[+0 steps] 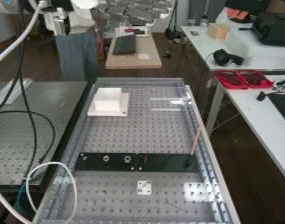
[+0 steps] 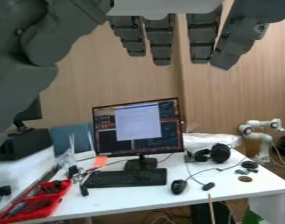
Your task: Grab the smaller nut and place it in the white container
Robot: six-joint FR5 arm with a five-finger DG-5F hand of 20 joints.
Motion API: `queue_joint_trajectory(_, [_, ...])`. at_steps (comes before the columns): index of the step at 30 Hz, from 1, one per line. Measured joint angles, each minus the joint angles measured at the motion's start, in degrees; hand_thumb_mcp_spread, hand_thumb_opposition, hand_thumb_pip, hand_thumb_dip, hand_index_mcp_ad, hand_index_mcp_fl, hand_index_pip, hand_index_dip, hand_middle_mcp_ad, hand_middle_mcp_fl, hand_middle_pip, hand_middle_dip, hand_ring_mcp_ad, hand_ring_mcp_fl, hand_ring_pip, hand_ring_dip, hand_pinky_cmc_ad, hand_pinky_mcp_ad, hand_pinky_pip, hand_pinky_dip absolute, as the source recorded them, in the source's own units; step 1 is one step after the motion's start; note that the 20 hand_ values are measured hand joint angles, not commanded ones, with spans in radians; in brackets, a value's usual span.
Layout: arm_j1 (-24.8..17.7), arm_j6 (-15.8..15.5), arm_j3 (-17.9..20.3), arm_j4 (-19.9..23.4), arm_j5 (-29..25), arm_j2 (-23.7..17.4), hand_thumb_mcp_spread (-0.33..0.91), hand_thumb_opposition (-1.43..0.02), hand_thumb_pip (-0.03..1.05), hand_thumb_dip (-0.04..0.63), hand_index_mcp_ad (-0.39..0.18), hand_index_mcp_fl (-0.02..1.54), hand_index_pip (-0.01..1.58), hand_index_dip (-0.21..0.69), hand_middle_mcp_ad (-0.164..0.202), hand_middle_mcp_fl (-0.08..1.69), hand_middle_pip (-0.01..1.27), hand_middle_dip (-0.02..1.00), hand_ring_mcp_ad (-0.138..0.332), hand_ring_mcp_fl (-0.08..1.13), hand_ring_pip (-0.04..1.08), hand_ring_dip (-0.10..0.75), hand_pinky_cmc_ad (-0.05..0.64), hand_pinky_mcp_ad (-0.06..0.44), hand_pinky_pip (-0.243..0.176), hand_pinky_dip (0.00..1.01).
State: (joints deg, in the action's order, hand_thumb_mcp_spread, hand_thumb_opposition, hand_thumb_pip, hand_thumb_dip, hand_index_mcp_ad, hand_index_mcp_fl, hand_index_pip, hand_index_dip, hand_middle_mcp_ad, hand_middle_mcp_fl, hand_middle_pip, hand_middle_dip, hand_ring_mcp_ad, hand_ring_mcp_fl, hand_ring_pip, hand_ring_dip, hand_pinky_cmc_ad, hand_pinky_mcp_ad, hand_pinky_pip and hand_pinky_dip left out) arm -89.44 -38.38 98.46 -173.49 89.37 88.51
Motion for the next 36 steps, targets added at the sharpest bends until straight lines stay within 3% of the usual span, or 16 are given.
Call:
queue_joint_trajectory(18, [0.2,2.7,7.4,2.3,-4.0,-3.0,0.24,-0.71,0.16,0.023,0.072,0.02,0.07,0.044,0.15,0.01,0.14,0.05,0.264,0.05,0.09,-0.058,0.379,0.25,-0.12,0.19])
queue_joint_trajectory(27, [0.6,3.8,15.1,5.8,-8.6,-5.8,0.24,-0.71,0.23,0.023,-0.023,0.02,0.08,0.14,0.152,0.01,0.14,0.05,0.264,0.04,0.09,-0.058,0.379,0.25,-0.124,0.2])
queue_joint_trajectory(36, [0.4,6.3,21.6,9.2,-15.4,-7.3,0.26,-0.71,0.25,0.021,-0.054,0.02,0.08,0.187,0.155,0.01,0.14,0.05,0.265,0.04,0.09,-0.061,0.379,0.25,-0.124,0.21])
